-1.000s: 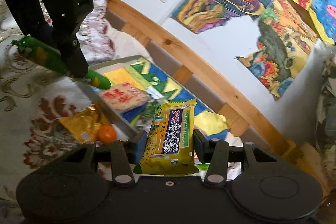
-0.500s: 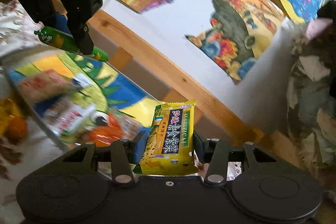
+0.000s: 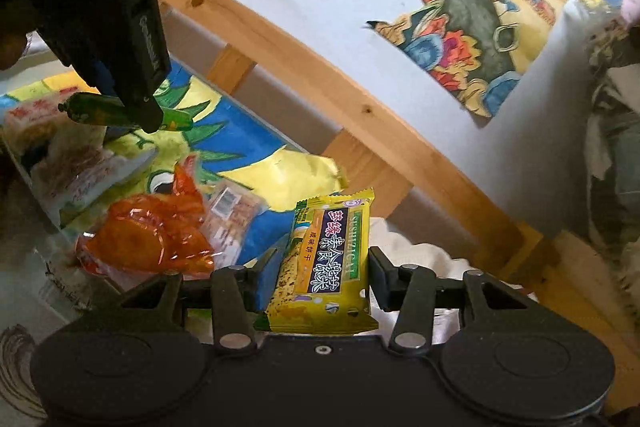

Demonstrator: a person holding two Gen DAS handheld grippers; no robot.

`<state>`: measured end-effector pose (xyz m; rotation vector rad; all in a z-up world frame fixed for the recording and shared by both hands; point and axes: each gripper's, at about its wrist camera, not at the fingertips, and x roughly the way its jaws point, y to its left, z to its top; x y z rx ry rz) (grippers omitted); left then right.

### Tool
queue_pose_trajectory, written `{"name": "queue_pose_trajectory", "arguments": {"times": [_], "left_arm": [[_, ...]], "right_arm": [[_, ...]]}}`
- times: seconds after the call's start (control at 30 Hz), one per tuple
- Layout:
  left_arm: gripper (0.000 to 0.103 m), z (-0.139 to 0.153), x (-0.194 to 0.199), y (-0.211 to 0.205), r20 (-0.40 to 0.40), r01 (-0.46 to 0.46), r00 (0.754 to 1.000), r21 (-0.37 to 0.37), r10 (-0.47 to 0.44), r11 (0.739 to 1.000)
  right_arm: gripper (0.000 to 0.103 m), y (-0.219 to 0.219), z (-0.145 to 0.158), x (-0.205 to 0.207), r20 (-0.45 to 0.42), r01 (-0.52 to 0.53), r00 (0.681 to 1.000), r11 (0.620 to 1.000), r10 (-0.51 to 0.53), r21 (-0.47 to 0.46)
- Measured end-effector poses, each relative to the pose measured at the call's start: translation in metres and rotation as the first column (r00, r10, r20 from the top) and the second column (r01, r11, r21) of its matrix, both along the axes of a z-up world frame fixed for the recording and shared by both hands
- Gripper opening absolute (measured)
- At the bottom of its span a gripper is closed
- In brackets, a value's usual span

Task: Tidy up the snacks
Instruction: 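Lower the green stick snack and yellow bar into the tray and open both grippers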

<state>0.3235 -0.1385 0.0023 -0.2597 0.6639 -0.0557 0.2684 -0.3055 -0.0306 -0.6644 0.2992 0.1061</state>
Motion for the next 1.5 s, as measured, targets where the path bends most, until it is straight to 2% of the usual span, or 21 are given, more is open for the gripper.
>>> {"name": "queue_pose_trajectory", "arguments": {"times": [0.17,0.43,0.53,0.57,0.6,0.67,0.77,0.93,1.13,1.2,1.27,1.37,1.5], "left_arm": [[0.019,-0.004,0.002,0.0,0.007,0.007,1.0,0.0,-0.007,1.0],[0.02,-0.008,0.0,-0.003,0.018,0.009,1.0,0.039,-0.009,0.999],[0.023,-0.007,-0.001,-0.003,0.029,0.013,0.999,0.04,-0.015,0.999],[0.029,-0.006,-0.001,-0.003,0.033,0.017,0.999,0.038,-0.018,0.999],[0.041,-0.005,-0.002,-0.003,0.038,0.02,0.999,0.038,-0.022,0.999],[0.05,-0.004,-0.004,-0.003,0.048,0.005,0.999,0.04,-0.007,0.999],[0.05,-0.004,-0.004,-0.001,0.049,0.005,0.999,0.02,-0.006,1.0],[0.062,-0.003,-0.007,0.001,0.06,0.001,0.998,0.003,-0.001,1.0],[0.076,0.003,-0.016,0.007,0.087,-0.003,0.996,-0.029,0.005,1.0],[0.086,0.008,-0.021,0.009,0.107,0.0,0.994,-0.042,0.005,0.999],[0.091,0.014,-0.028,0.011,0.134,-0.01,0.991,-0.051,0.017,0.999],[0.097,0.023,-0.036,0.015,0.161,-0.011,0.987,-0.056,0.02,0.998],[0.101,0.037,-0.052,0.022,0.199,-0.021,0.98,-0.044,0.03,0.999]], "right_arm": [[0.049,0.003,-0.007,0.003,-0.027,0.0,1.0,1.0,0.0,-0.003],[0.05,0.007,-0.013,0.004,-0.033,-0.007,0.999,0.999,0.006,-0.031],[0.051,0.007,-0.015,0.004,-0.034,-0.013,0.999,0.999,0.012,-0.045],[0.052,0.007,-0.016,0.003,-0.033,-0.016,0.999,0.999,0.014,-0.047],[0.054,0.008,-0.016,0.003,-0.03,-0.018,0.999,0.999,0.016,-0.049],[0.058,0.008,-0.016,0.002,-0.019,-0.021,1.0,0.998,0.02,-0.055],[0.064,0.008,-0.015,0.001,-0.015,-0.021,1.0,0.998,0.02,-0.061],[0.076,0.007,-0.014,0.0,-0.001,-0.026,1.0,0.997,0.026,-0.068],[0.084,0.003,-0.002,-0.004,0.034,-0.017,0.999,0.998,0.019,-0.054],[0.087,0.001,0.004,-0.006,0.043,-0.013,0.999,0.999,0.014,-0.038],[0.089,-0.001,0.01,-0.008,0.057,-0.006,0.998,1.0,0.007,-0.019],[0.096,-0.004,0.022,-0.014,0.078,0.001,0.997,1.0,-0.003,0.03],[0.099,-0.006,0.037,-0.026,0.121,0.002,0.993,0.996,-0.013,0.092]]}}
